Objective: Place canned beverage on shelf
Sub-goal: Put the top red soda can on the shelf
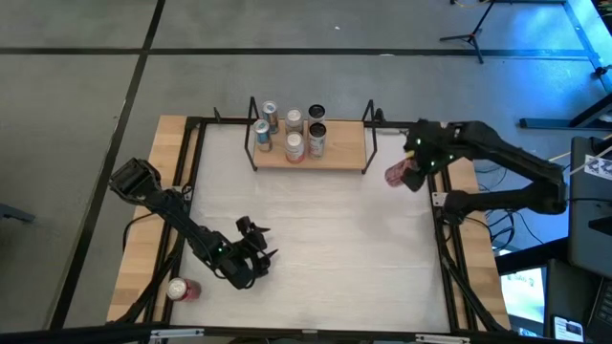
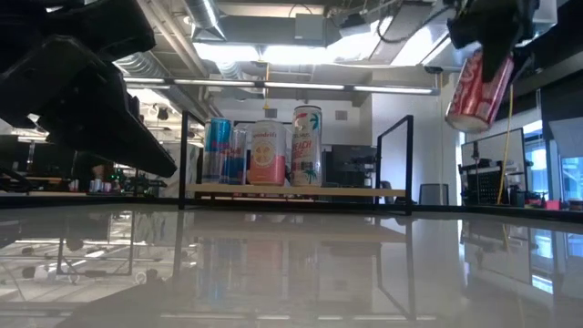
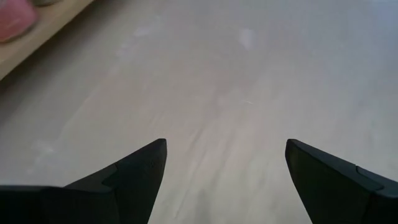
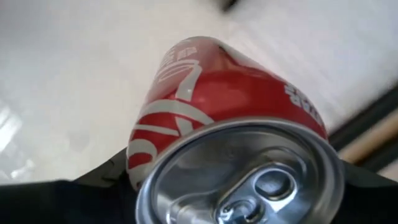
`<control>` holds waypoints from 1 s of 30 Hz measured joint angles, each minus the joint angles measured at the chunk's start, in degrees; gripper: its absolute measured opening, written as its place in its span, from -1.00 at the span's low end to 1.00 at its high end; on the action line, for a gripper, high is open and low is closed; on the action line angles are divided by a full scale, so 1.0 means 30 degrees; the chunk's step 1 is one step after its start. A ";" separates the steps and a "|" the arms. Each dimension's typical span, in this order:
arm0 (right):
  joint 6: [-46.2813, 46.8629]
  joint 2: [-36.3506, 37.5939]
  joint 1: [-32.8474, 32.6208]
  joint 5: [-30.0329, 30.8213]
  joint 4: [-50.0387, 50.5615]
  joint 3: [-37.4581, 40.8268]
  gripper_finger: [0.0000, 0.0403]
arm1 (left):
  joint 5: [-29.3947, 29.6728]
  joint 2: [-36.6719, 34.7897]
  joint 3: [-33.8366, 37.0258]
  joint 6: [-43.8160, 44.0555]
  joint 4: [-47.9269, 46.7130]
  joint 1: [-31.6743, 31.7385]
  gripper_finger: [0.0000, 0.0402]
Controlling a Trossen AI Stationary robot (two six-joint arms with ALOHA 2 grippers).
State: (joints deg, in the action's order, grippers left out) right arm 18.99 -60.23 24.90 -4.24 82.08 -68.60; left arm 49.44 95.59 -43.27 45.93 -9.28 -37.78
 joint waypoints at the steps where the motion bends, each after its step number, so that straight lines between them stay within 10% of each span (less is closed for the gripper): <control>1: 0.0380 0.0007 -0.0753 -0.0015 -0.0101 0.0000 0.40 | -0.0088 0.0000 0.0000 -0.0014 0.0031 0.0000 0.59; 15: 0.0574 -0.3957 -0.9475 0.0721 -0.6525 0.0000 0.40 | -0.1937 0.0000 0.0000 -0.3186 0.2728 0.0102 0.59; 30: -0.2741 -1.1251 -1.3060 0.1054 -0.8746 -0.0003 0.40 | -0.2473 0.0000 0.0000 -0.4028 0.3323 0.1021 0.59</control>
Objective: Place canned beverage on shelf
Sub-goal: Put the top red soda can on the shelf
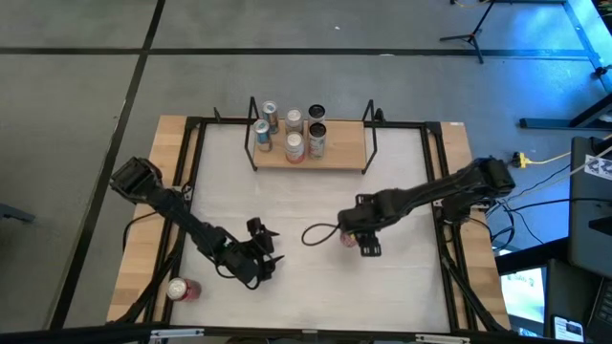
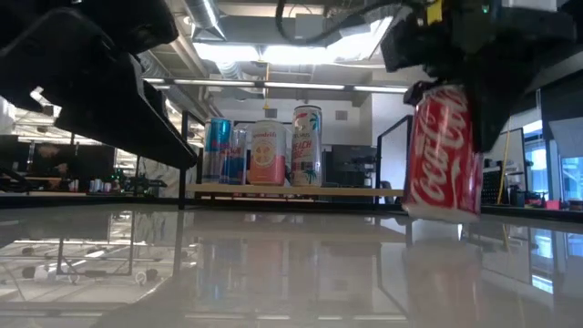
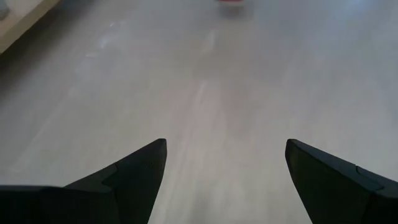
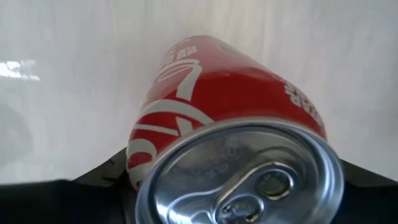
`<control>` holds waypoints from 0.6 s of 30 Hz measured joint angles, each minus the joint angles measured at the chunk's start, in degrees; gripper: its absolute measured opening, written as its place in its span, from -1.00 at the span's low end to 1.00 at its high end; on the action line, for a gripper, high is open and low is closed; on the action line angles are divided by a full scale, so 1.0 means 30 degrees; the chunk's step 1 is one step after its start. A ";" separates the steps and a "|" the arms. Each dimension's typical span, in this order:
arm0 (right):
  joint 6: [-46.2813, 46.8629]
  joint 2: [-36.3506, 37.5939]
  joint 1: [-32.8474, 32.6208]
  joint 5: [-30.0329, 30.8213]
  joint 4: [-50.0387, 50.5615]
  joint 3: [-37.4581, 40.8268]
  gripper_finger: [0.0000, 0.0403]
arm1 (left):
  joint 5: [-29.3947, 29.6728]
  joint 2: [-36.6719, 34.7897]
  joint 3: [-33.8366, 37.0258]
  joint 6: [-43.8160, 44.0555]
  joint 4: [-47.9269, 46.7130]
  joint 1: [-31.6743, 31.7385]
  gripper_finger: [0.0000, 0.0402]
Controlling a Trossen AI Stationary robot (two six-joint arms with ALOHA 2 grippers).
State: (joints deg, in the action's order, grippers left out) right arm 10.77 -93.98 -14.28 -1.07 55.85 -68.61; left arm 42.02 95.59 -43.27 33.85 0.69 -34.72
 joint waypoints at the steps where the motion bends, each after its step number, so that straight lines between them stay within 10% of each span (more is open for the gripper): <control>1: -0.0101 -0.0289 -0.0089 0.0053 0.0082 -0.0074 0.40 | -0.0005 0.0000 0.0000 0.0000 0.0007 0.0103 0.59; 18: -0.1094 -0.2151 -0.0624 0.0504 0.0756 -0.1941 0.45 | -0.1073 0.0000 0.0000 0.0000 0.0082 0.0756 0.59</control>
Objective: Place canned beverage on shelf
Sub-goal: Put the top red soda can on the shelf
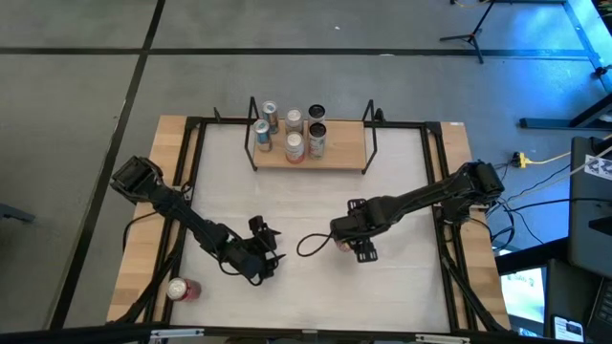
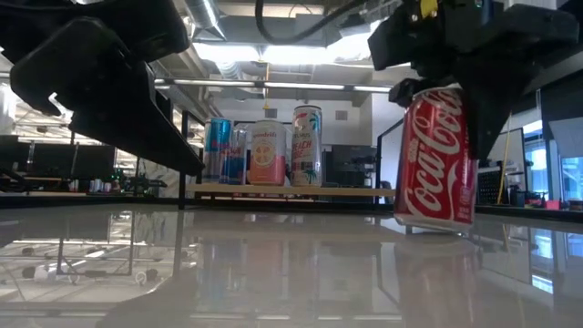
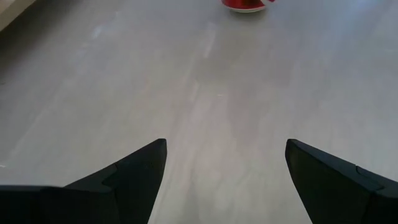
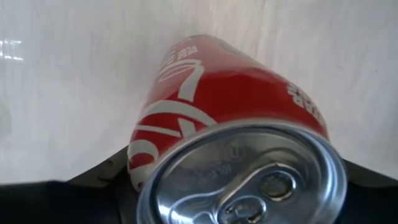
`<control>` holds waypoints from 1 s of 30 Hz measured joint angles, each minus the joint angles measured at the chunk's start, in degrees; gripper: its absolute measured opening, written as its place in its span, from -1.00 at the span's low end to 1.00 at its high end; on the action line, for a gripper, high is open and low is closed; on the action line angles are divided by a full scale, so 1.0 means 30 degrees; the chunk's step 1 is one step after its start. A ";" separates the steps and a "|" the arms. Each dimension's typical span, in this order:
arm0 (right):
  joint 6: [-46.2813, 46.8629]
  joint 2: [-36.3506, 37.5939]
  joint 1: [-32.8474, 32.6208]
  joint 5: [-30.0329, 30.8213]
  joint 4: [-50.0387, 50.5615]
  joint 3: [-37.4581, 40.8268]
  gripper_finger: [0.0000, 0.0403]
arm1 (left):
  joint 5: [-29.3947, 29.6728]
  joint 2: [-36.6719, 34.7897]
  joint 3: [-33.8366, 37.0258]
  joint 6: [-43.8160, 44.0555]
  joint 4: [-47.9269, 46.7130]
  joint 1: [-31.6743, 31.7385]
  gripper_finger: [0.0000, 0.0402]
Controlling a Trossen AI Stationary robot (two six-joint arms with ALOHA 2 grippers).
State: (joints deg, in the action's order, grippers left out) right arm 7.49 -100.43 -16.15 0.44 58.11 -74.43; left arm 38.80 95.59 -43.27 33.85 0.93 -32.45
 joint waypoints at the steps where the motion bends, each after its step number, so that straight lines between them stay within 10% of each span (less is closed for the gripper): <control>1: 0.0016 0.0003 0.0004 0.0003 -0.0021 0.0024 0.49 | -0.0075 0.0000 0.0000 0.0000 0.0011 0.0005 0.59; 23: 0.1207 0.1222 -0.0003 0.0353 0.2768 -0.3265 0.76 | -0.0107 0.0000 0.0000 0.0673 0.0009 0.0029 0.59; 30: 0.3946 0.4130 -0.0490 0.3389 0.1699 -0.2100 0.76 | 0.0155 0.0000 0.0000 0.1158 0.0035 0.0007 0.59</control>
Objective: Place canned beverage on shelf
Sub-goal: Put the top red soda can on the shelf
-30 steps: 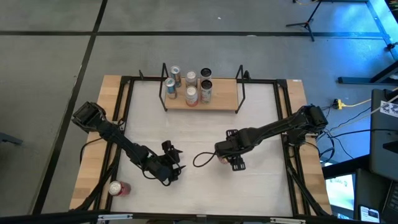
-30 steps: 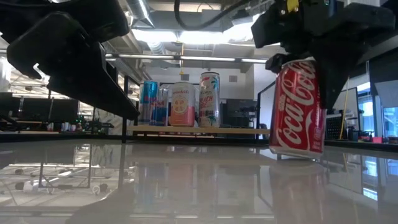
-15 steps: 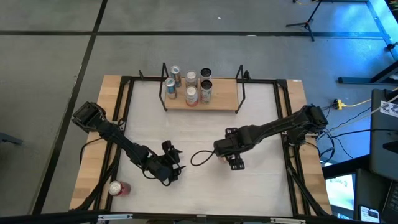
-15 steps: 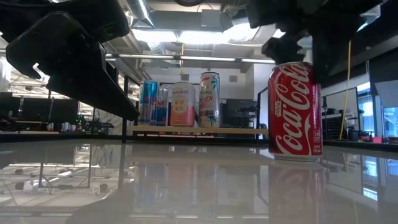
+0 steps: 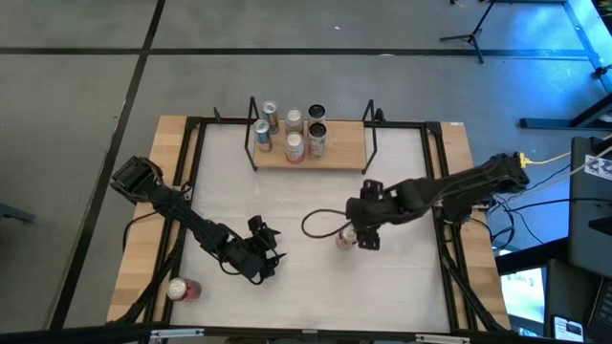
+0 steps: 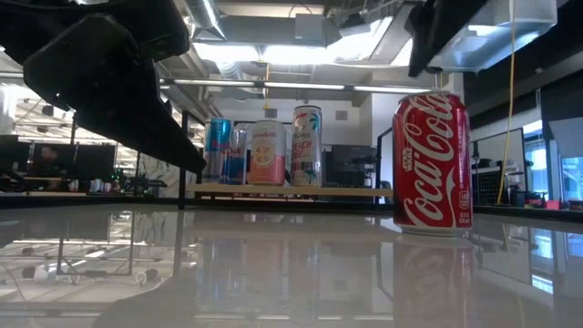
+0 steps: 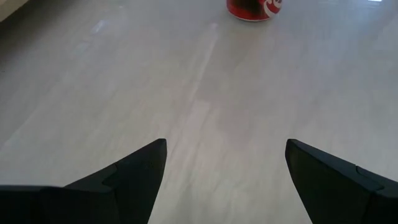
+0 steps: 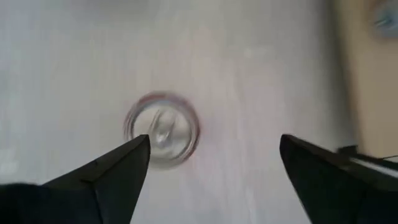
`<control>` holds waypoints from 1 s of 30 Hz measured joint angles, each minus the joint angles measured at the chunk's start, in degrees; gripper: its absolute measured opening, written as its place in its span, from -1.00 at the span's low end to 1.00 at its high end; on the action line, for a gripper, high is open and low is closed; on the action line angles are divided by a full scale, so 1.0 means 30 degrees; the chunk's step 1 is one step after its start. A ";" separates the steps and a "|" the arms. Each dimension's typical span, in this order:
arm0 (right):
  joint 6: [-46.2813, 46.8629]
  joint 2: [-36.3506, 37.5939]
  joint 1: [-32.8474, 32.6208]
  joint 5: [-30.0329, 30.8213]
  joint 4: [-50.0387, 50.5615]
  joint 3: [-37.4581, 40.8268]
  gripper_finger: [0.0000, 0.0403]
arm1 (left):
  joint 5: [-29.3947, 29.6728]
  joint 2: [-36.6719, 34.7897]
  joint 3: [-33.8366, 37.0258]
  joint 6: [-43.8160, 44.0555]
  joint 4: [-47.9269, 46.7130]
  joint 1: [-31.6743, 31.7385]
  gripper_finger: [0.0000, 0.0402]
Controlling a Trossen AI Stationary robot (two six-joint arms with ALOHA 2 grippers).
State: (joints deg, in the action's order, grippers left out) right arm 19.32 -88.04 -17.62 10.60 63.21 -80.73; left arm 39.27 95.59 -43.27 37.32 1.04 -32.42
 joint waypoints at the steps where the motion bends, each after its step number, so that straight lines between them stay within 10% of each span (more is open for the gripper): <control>1: 0.0557 0.0310 -0.0231 0.0630 -0.0467 0.0252 0.76 | 0.0001 0.0000 0.0000 0.0000 0.0000 0.0000 0.59; 30: 0.3860 -0.1180 -0.1867 0.0914 -0.3364 0.1195 0.81 | 0.0532 0.0000 0.0000 -0.0124 -0.0003 0.0000 0.59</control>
State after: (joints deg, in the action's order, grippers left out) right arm 30.90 -91.58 -23.22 13.35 53.12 -77.14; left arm 40.86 95.59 -43.27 36.95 1.03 -32.42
